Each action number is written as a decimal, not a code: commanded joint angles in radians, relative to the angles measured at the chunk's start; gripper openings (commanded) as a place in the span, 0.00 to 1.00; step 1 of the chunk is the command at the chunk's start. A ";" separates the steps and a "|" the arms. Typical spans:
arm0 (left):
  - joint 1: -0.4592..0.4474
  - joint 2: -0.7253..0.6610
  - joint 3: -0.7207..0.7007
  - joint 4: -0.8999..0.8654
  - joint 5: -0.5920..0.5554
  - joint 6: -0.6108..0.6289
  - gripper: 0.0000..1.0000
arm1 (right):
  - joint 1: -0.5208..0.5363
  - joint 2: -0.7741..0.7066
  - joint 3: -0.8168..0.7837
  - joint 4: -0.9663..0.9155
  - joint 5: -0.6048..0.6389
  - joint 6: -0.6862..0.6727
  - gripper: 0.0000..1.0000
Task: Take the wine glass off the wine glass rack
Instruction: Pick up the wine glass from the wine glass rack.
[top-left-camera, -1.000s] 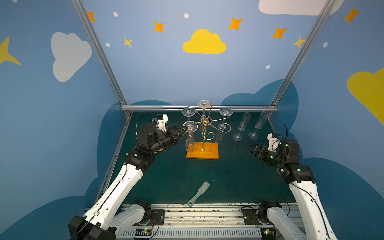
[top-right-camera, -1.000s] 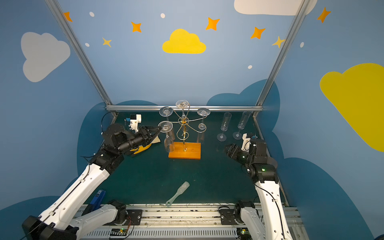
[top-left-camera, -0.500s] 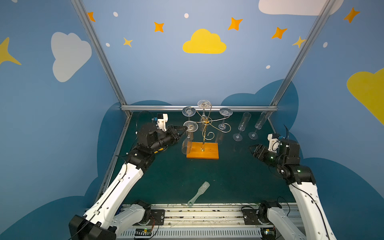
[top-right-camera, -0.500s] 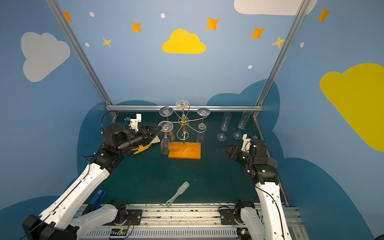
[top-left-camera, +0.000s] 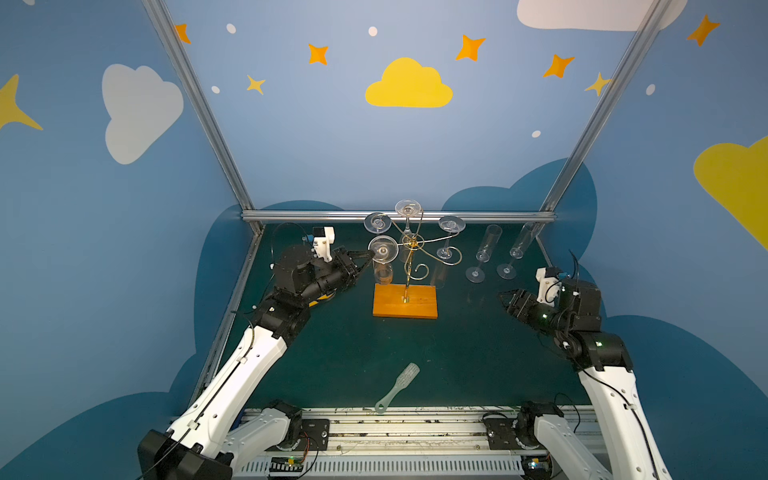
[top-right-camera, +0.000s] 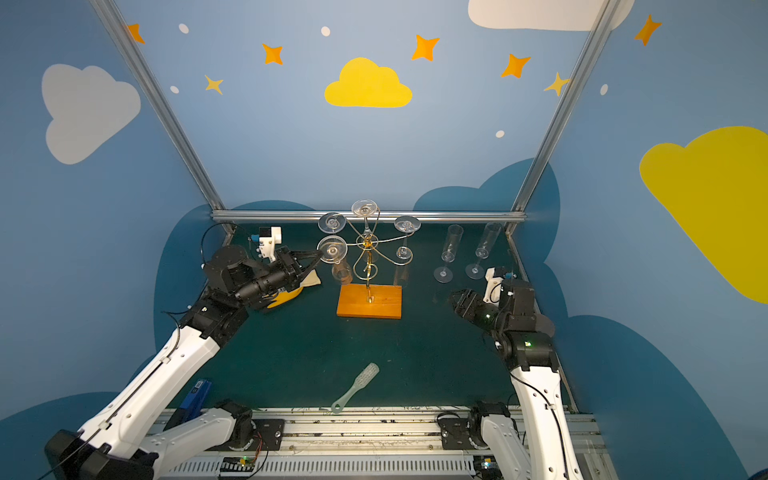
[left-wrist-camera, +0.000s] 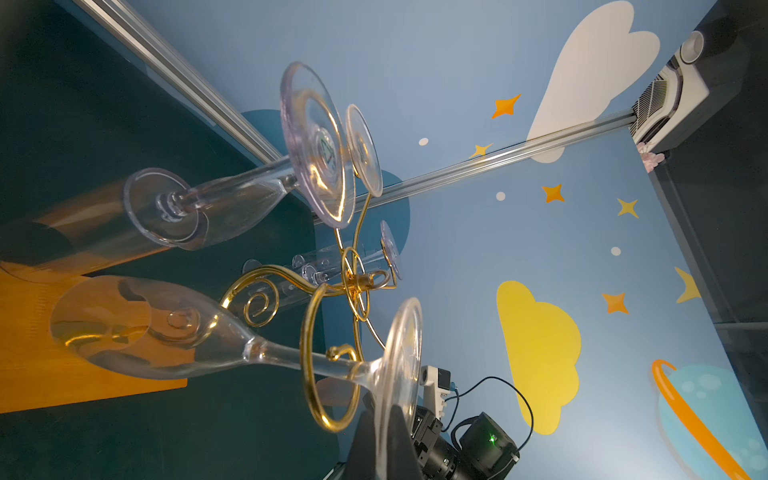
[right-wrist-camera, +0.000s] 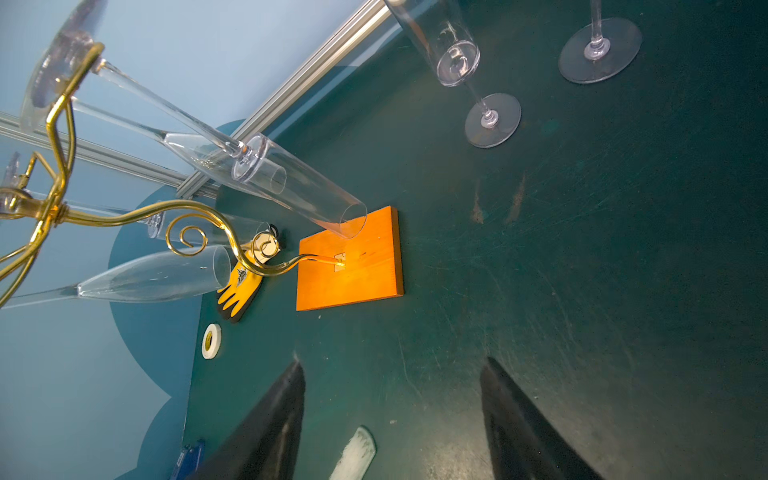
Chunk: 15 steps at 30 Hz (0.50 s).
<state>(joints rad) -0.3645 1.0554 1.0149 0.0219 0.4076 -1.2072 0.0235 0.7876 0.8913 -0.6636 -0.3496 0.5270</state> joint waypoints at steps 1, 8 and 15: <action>-0.002 -0.020 0.004 0.072 -0.005 -0.025 0.03 | 0.006 -0.014 -0.010 -0.021 0.000 -0.004 0.66; -0.001 -0.040 0.017 0.057 -0.026 -0.020 0.03 | 0.006 -0.017 -0.008 -0.028 0.001 -0.004 0.65; -0.001 -0.089 0.003 0.002 -0.067 0.002 0.03 | 0.006 -0.020 -0.006 -0.036 -0.002 -0.005 0.65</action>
<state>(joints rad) -0.3649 1.0031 1.0149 0.0216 0.3660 -1.2293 0.0235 0.7826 0.8913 -0.6739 -0.3492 0.5266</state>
